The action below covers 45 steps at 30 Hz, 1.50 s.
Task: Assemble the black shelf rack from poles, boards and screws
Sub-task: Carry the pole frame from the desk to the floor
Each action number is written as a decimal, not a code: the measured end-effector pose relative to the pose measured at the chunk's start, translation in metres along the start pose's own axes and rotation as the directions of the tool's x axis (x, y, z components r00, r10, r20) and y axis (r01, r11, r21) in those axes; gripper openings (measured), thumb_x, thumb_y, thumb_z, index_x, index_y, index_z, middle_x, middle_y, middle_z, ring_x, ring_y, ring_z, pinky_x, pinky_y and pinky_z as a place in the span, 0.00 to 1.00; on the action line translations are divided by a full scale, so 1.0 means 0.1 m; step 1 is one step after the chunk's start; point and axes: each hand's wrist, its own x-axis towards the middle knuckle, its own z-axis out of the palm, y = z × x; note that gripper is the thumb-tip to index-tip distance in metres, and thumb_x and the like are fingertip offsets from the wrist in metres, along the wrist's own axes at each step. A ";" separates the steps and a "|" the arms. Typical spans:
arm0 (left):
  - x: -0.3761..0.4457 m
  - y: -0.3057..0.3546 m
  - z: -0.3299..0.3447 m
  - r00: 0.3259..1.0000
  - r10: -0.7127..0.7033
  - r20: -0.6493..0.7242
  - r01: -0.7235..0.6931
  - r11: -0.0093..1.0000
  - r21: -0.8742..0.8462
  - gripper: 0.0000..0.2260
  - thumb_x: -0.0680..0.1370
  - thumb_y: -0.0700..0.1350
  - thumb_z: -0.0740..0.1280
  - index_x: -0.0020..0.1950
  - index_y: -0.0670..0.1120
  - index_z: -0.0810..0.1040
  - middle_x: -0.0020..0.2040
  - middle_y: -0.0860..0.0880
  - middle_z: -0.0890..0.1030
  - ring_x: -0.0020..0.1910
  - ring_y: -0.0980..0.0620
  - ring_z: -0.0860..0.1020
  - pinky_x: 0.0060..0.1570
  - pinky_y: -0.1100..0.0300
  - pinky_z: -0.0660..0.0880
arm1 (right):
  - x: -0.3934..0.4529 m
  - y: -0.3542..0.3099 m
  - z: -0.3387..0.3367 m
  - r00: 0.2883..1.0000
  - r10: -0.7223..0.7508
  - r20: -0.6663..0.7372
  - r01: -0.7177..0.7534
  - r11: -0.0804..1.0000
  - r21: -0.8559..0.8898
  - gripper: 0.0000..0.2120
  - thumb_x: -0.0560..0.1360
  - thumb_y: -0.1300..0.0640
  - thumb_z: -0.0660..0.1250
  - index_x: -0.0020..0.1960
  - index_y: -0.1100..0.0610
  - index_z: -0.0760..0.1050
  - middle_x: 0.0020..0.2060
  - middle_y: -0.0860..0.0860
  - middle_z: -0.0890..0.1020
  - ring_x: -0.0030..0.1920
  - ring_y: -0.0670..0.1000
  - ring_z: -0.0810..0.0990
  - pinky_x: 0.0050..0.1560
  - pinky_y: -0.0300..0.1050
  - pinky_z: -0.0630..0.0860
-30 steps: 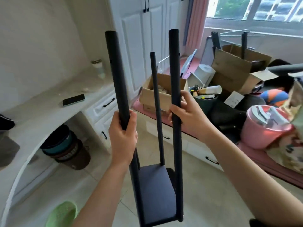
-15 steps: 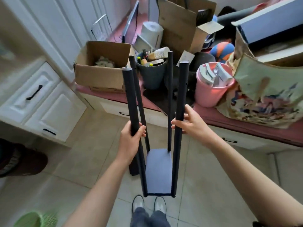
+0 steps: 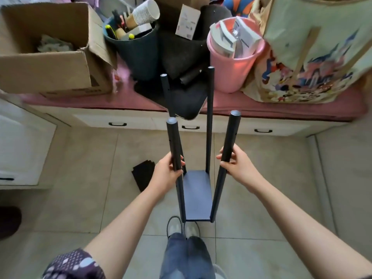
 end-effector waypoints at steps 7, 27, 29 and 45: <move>0.53 -0.58 0.43 0.999 -0.031 -0.024 0.033 0.996 0.077 0.19 0.75 0.31 0.71 0.48 0.56 0.75 0.47 0.56 0.82 0.50 0.61 0.80 0.48 0.68 0.75 | 0.45 0.68 0.27 0.993 0.082 -0.089 -0.082 0.997 0.004 0.16 0.75 0.72 0.65 0.53 0.53 0.73 0.50 0.51 0.82 0.55 0.53 0.81 0.58 0.51 0.78; 1.05 -1.73 1.41 0.999 0.006 0.035 -0.013 0.977 0.211 0.08 0.78 0.37 0.70 0.57 0.45 0.79 0.51 0.50 0.82 0.51 0.53 0.79 0.53 0.61 0.75 | 1.05 2.20 0.74 0.872 0.261 -0.414 -0.233 0.965 0.118 0.13 0.73 0.67 0.66 0.51 0.51 0.78 0.44 0.49 0.81 0.46 0.49 0.77 0.38 0.29 0.69; 0.99 -1.77 1.44 0.998 -0.011 0.067 -0.005 0.972 0.234 0.07 0.78 0.37 0.70 0.56 0.43 0.79 0.51 0.48 0.82 0.52 0.50 0.80 0.54 0.57 0.77 | 1.00 2.28 0.77 0.882 0.269 -0.387 -0.242 0.963 0.119 0.13 0.73 0.67 0.65 0.52 0.52 0.79 0.45 0.50 0.82 0.46 0.49 0.78 0.39 0.31 0.69; 0.36 -2.20 1.61 0.932 -0.231 0.280 0.130 0.932 0.339 0.24 0.79 0.29 0.62 0.72 0.46 0.74 0.70 0.47 0.74 0.67 0.49 0.76 0.70 0.56 0.69 | 0.30 2.89 0.90 0.928 0.339 -0.155 -0.315 0.936 0.156 0.15 0.76 0.69 0.66 0.53 0.49 0.75 0.48 0.47 0.80 0.53 0.54 0.78 0.52 0.40 0.72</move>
